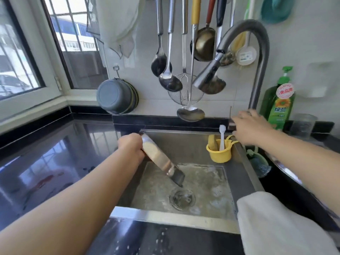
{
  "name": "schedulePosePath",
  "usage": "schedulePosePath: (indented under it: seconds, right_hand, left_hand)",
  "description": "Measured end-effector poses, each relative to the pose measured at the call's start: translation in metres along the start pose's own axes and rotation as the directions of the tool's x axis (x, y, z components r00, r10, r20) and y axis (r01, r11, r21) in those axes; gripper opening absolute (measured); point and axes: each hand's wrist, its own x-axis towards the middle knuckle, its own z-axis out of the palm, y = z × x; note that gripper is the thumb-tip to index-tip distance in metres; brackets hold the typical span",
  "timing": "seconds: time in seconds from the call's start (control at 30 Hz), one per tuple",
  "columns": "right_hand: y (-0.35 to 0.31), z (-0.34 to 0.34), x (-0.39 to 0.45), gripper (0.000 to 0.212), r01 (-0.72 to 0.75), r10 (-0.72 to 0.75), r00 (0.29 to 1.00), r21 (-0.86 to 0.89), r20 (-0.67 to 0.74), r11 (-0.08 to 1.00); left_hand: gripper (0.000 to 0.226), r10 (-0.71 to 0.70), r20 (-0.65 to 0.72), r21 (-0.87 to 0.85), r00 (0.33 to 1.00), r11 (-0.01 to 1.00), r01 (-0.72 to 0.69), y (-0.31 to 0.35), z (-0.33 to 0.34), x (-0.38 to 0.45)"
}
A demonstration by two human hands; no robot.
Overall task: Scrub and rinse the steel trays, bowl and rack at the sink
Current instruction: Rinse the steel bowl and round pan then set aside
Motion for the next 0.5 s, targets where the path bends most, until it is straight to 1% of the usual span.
schedulePosePath:
  seconds: [0.07, 0.13, 0.17, 0.2, 0.3, 0.4, 0.5]
  right_hand:
    - [0.013, -0.017, -0.028, 0.058, -0.031, 0.030, 0.998, 0.028, 0.049, 0.999]
    - [0.027, -0.031, -0.050, 0.060, -0.048, 0.047, 0.996, 0.007, 0.078, 0.999]
    - [0.035, -0.040, -0.060, 0.060, -0.062, 0.061, 0.994, 0.003, 0.087, 0.998]
    - [0.042, -0.048, -0.069, 0.058, -0.076, 0.076, 0.993, 0.004, 0.091, 0.997]
    - [0.062, -0.074, -0.094, 0.047, -0.138, 0.136, 0.988, 0.028, 0.068, 0.990]
    - [0.085, -0.086, -0.121, 0.047, -0.193, 0.190, 0.979, 0.033, 0.078, 0.981]
    - [0.114, -0.092, -0.145, 0.046, -0.261, 0.258, 0.962, 0.023, 0.092, 0.965]
  left_hand:
    - [0.046, 0.021, 0.038, 0.027, 0.999, 0.999, -0.022, 0.002, -0.006, -0.012]
    - [0.046, -0.001, 0.057, -0.007, 0.998, 1.000, 0.002, 0.008, -0.007, -0.032]
    - [0.047, -0.008, 0.091, -0.013, 0.996, 1.000, 0.009, 0.011, -0.005, -0.050]
    - [0.048, 0.003, 0.136, -0.057, 0.991, 0.998, 0.005, 0.014, -0.002, -0.071]
    - [0.041, 0.006, 0.179, -0.094, 0.984, 0.996, 0.011, 0.021, 0.009, -0.122]
    - [0.042, -0.047, 0.266, -0.151, 0.963, 0.984, 0.090, 0.016, 0.029, -0.160]
    - [0.042, -0.009, 0.340, -0.241, 0.940, 0.966, 0.097, 0.008, 0.054, -0.198]
